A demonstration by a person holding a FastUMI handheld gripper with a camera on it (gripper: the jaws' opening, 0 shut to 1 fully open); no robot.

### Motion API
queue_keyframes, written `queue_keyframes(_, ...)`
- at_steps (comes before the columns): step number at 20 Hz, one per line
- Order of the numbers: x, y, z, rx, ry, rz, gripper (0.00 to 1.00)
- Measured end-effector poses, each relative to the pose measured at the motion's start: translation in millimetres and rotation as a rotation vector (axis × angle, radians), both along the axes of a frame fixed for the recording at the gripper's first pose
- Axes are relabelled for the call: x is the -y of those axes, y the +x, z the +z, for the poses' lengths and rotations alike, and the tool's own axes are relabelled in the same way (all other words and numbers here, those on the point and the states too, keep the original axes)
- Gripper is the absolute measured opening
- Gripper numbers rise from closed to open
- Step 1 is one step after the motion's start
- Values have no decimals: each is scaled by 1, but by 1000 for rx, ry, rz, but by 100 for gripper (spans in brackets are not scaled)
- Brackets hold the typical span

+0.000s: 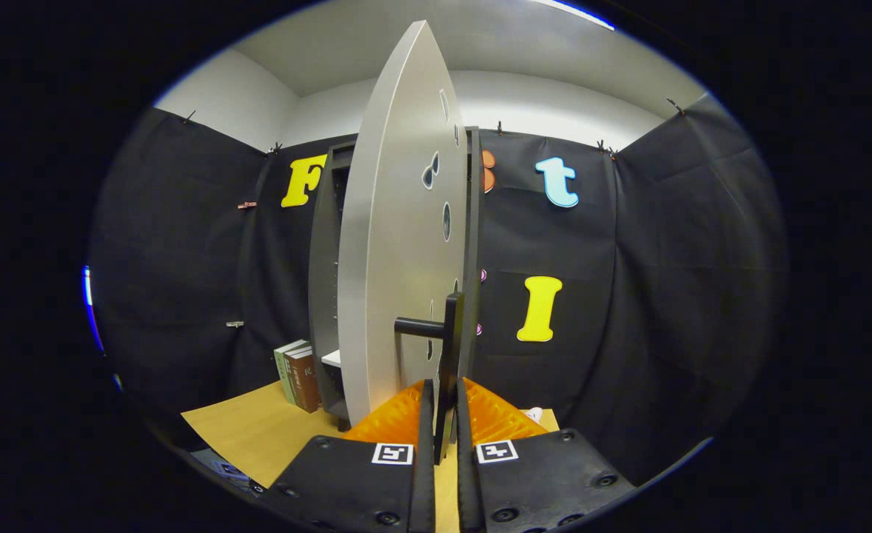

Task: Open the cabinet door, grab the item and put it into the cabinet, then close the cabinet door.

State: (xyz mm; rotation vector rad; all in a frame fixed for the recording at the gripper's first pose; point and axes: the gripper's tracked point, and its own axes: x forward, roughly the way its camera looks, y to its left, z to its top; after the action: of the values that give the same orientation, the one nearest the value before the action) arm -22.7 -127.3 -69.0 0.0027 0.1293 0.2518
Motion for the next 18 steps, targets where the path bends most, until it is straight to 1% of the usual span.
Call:
queue_keyframes(3, 9, -8, 2, 35, -70, -34, 16)
queue_keyframes(4, 14, -15, 8, 52, -82, -52, 18)
queue_keyframes(5, 21, -16, 13, 70, -87, -91, 18)
queue_keyframes(6, 26, -26, 20, 87, -91, -130, 16)
queue_keyframes(8, 25, -45, 24, 80, -103, -208, 12)
queue_keyframes(10, 7, -56, 24, 76, -120, -246, 12)
queue_keyframes(11, 2, -56, 20, 64, -133, -254, 12)
queue_keyframes(13, -26, -55, 9, 54, -160, -255, 12)
queue_keyframes(15, -67, -55, 1, 67, -142, -216, 12)
queue_keyframes(17, -93, -52, -13, 48, -127, -182, 12)
queue_keyframes(18, -101, -52, -25, 34, -144, -184, 14)
